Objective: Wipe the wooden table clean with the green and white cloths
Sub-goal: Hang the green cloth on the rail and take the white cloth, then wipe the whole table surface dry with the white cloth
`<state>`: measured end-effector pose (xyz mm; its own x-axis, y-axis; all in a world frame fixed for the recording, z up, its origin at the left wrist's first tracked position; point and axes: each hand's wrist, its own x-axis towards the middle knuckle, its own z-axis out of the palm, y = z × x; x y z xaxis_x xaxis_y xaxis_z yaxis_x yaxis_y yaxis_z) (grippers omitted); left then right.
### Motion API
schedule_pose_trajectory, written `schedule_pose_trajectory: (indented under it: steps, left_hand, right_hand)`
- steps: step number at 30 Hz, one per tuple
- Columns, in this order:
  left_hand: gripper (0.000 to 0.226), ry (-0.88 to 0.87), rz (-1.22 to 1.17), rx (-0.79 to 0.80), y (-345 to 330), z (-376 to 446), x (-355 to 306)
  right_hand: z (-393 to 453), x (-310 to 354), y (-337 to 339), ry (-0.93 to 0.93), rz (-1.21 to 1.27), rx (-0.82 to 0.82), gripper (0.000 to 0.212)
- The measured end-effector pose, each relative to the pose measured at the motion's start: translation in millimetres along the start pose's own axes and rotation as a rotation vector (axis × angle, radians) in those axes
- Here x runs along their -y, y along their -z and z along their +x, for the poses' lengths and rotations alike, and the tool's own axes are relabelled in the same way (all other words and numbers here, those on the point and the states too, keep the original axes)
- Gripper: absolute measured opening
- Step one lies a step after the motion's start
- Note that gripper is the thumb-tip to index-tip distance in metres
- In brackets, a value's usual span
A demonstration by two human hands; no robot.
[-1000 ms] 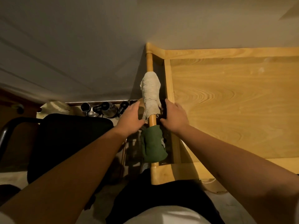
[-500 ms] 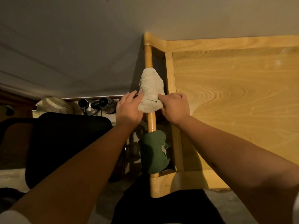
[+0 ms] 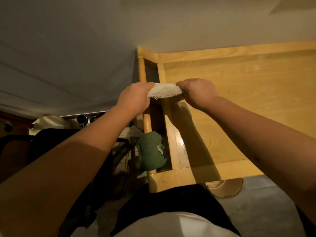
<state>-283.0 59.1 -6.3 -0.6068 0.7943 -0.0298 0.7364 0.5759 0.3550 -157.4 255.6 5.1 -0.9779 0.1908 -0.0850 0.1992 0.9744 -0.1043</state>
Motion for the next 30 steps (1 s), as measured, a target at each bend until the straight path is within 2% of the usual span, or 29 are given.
schedule_pose_trajectory:
  steps: [6,10,12,13,15,17,19,21,23,24,26,28,30]
  left_hand:
    - [0.059,-0.089,0.12,0.058,-1.0,-7.0,-67.0]
    - [0.052,-0.085,0.057,0.054,-31.1,-43.5,-114.1]
    - [0.053,-0.109,-0.011,0.085,-60.1,-79.3,-137.6]
    - [0.053,-0.119,-0.03,0.132,-76.3,-98.2,-147.6]
    - [0.055,-0.107,0.002,0.325,-109.0,-129.7,-160.6]
    - [0.066,-0.068,0.088,0.548,-140.1,-151.0,-164.8]
    - [0.085,-0.042,0.147,0.653,-164.0,-171.6,-166.4]
    - [0.104,-0.031,0.21,0.67,-179.1,-191.3,-165.6]
    - [0.109,-0.024,0.232,0.662,-184.4,-200.8,-164.4]
    - [0.108,-0.018,0.22,0.657,-183.6,-200.6,-164.6]
    - [0.102,0.004,0.171,0.646,-177.1,-192.4,-168.2]
    - [0.092,0.033,0.102,0.615,-165.5,-179.5,-171.3]
    - [0.083,0.043,0.069,0.527,-150.6,-165.2,-166.5]
  right_hand:
    - [-47.6,-42.9,35.3,-0.014,-0.109,0.017,0.019]
    - [-102.1,-67.4,30.6,0.051,-0.122,0.006,0.018]
    - [-136.8,-75.6,13.1,0.092,-0.181,0.085,0.019]
    - [-155.4,-77.6,0.3,0.112,-0.215,0.156,0.021]
    - [-193.5,-75.5,-30.4,0.157,-0.234,0.326,0.026]
    - [-227.2,-71.1,-60.0,0.195,-0.192,0.446,0.027]
    - [-252.2,-68.9,-83.3,0.179,-0.134,0.493,0.035]
    - [-267.8,-67.9,-96.6,0.096,-0.07,0.538,0.067]
    - [-274.1,-65.8,-99.2,0.031,-0.032,0.598,0.098]
    - [-274.6,-63.7,-98.3,0.013,-0.024,0.604,0.105]
    - [-269.6,-59.4,-94.3,-0.005,0.003,0.545,0.106]
    - [-260.4,-52.5,-92.8,0.001,0.01,0.426,0.098]
    - [-251.4,-42.7,-98.7,0.001,0.041,0.359,0.091]
